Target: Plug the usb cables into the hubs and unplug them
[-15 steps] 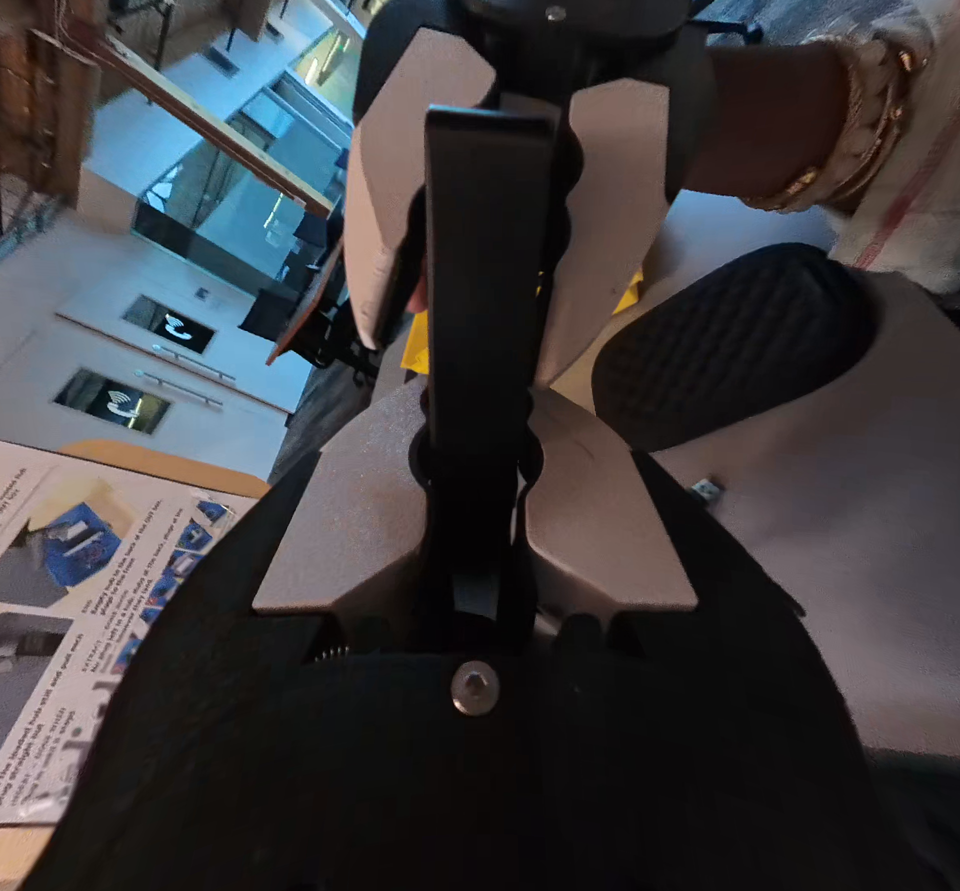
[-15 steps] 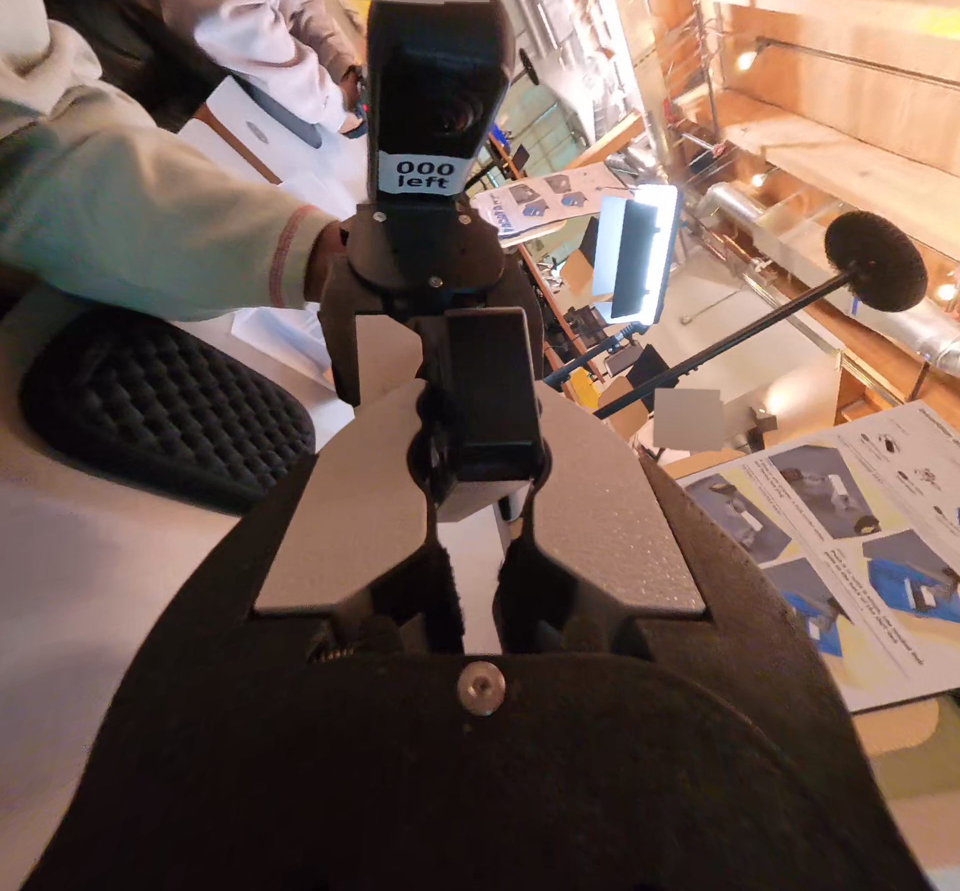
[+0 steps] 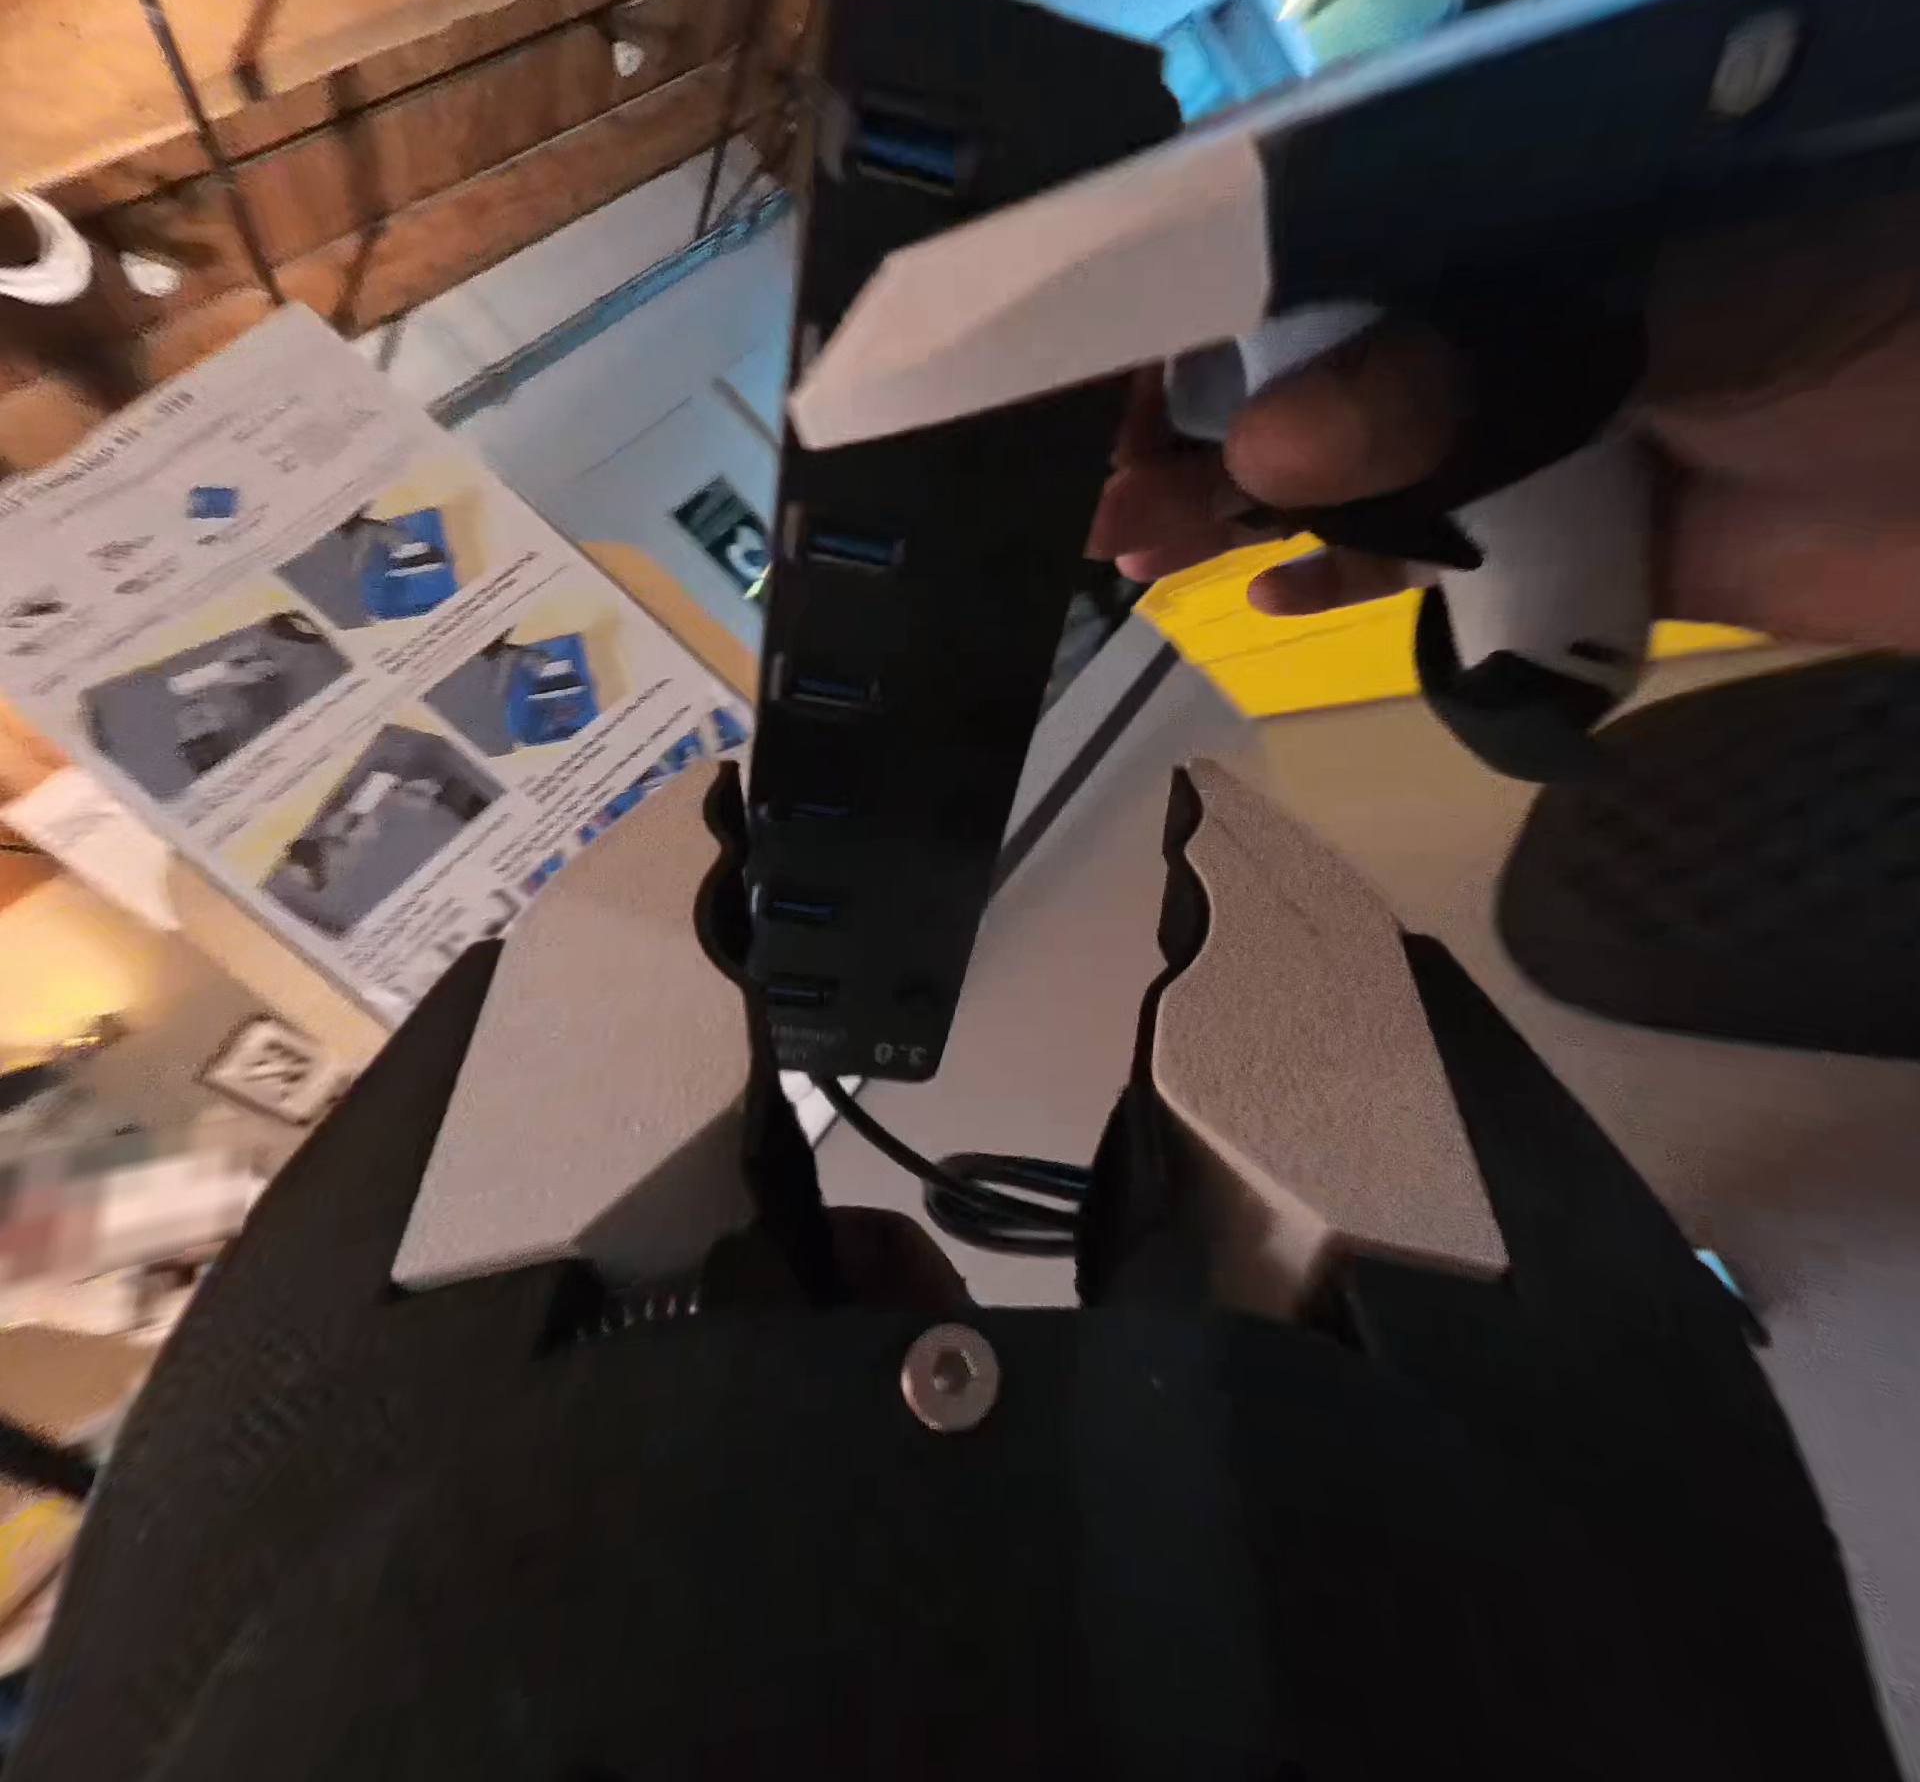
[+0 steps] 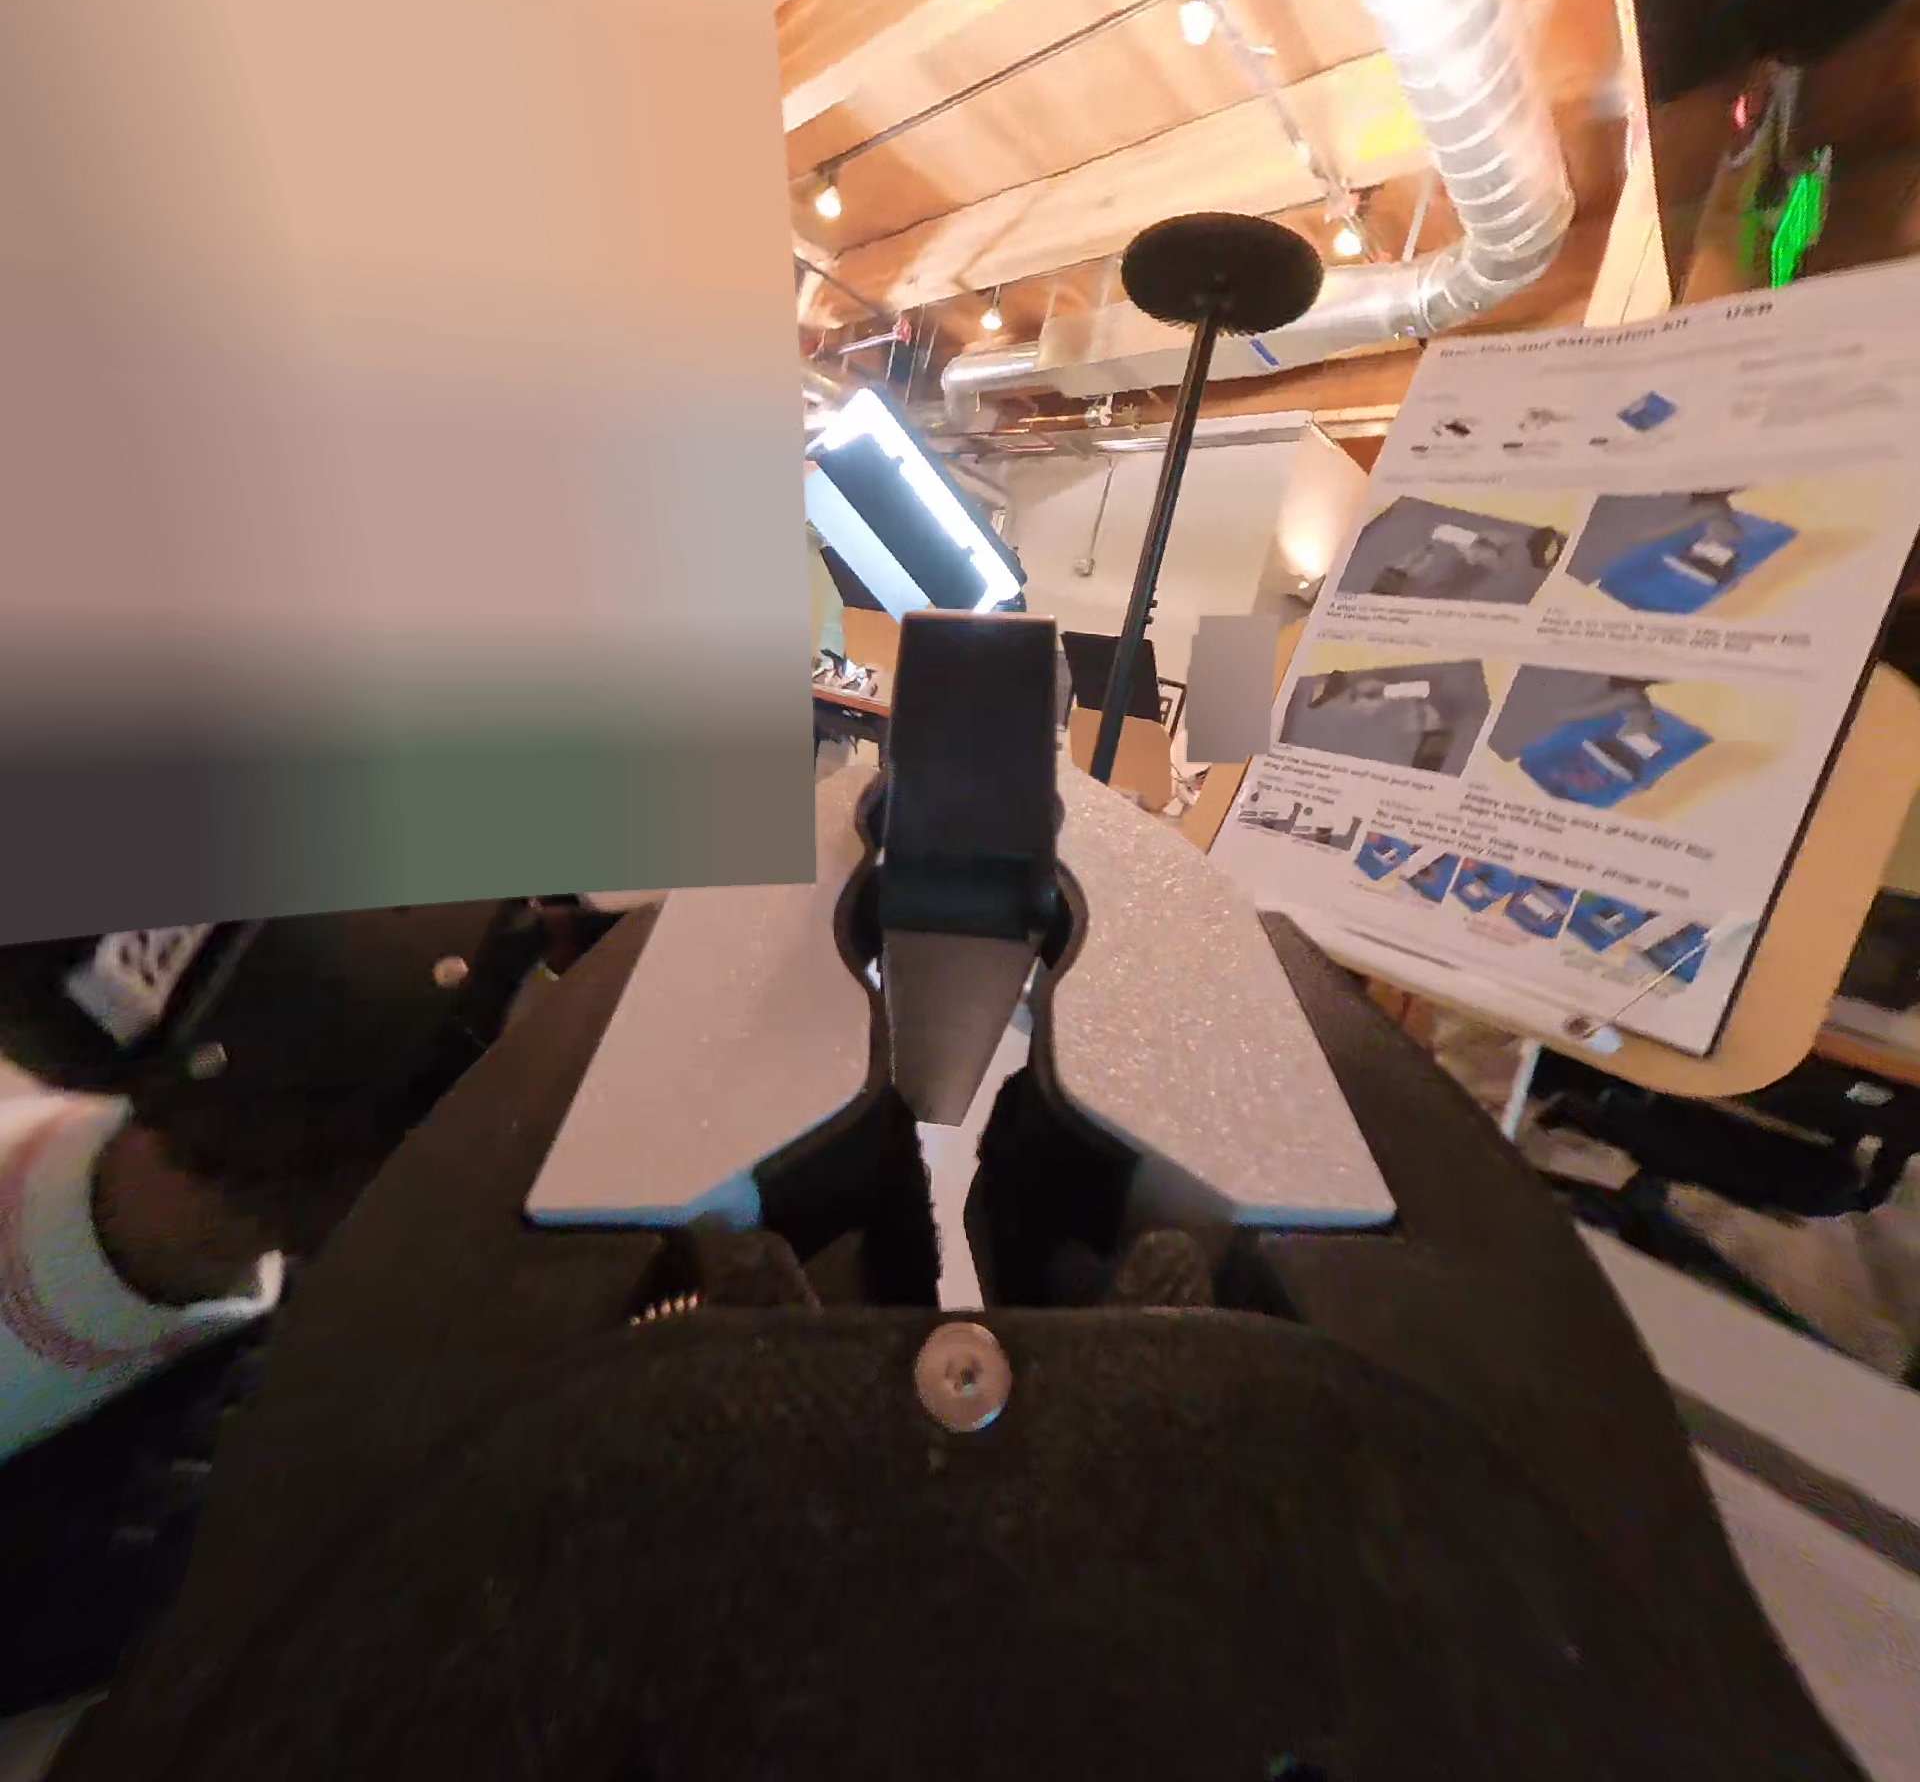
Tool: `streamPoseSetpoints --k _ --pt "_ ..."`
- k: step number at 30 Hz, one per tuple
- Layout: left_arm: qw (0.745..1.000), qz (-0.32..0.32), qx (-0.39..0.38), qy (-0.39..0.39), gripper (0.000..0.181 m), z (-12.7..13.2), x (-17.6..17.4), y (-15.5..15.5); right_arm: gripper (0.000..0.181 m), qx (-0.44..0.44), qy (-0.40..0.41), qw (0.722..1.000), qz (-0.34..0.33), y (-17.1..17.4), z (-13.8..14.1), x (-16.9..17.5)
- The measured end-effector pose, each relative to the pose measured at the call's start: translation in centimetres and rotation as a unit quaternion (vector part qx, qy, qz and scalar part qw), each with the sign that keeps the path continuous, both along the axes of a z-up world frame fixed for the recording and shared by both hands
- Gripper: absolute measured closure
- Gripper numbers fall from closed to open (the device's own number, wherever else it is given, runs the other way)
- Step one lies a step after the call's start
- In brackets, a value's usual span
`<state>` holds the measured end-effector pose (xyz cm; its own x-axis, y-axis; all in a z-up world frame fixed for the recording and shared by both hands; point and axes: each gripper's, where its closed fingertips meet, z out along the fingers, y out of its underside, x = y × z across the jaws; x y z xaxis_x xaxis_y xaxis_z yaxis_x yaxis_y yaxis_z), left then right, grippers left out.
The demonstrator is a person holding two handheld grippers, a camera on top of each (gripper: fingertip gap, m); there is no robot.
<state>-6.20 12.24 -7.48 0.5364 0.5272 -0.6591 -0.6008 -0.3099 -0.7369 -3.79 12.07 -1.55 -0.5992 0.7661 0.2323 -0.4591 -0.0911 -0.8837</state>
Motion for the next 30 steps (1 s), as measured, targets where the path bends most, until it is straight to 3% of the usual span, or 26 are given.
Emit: streamPoseSetpoints --k 2,4,10,12,15,18,20,23,26,30 --pt "0.997 0.051 -0.022 0.047 0.105 -0.2 -1.0 -0.1 0.157 -0.029 -0.026 0.999 0.004 -0.2 -0.3 -0.3" --pt "0.99 0.093 -0.049 0.094 0.122 0.0 -2.0 -0.7 0.157 -0.056 -0.052 0.997 0.011 -0.2 -0.7 -0.5" --pt "0.986 0.048 -0.134 0.091 0.126 -0.9 -1.6 0.1 0.155 -0.099 -0.097 0.99 0.027 1.5 -1.8 -0.8" --pt "0.979 0.039 -0.181 0.086 0.126 -1.3 -1.5 0.0 0.146 -0.032 -0.094 0.994 0.044 1.7 -2.7 -0.5" --pt "0.959 0.033 -0.275 0.06 0.127 -2.3 -1.9 -0.7 0.107 0.123 -0.036 0.991 0.022 2.9 -4.2 0.4" --pt "0.934 -0.006 -0.356 0.01 0.126 -4.4 -1.5 -1.0 0.083 0.29 0.009 0.957 -0.029 3.9 -6.1 1.2" --pt "0.919 -0.044 -0.392 -0.009 0.126 -6.0 -0.6 -0.4 0.079 0.372 -0.001 0.928 -0.027 3.9 -8.0 1.6" --pt "0.897 -0.1 -0.428 -0.041 0.126 -8.5 1.4 1.1 0.096 0.42 -0.033 0.907 0.022 2.8 -10.5 2.6" --pt "0.874 -0.133 -0.459 -0.086 0.126 -10.8 2.4 1.8 0.138 0.463 -0.068 0.882 0.053 2.8 -13.0 3.1" --pt "0.854 -0.165 -0.476 -0.134 0.127 -12.9 2.7 2.2 0.154 0.487 -0.116 0.862 0.086 3.2 -15.7 3.7"
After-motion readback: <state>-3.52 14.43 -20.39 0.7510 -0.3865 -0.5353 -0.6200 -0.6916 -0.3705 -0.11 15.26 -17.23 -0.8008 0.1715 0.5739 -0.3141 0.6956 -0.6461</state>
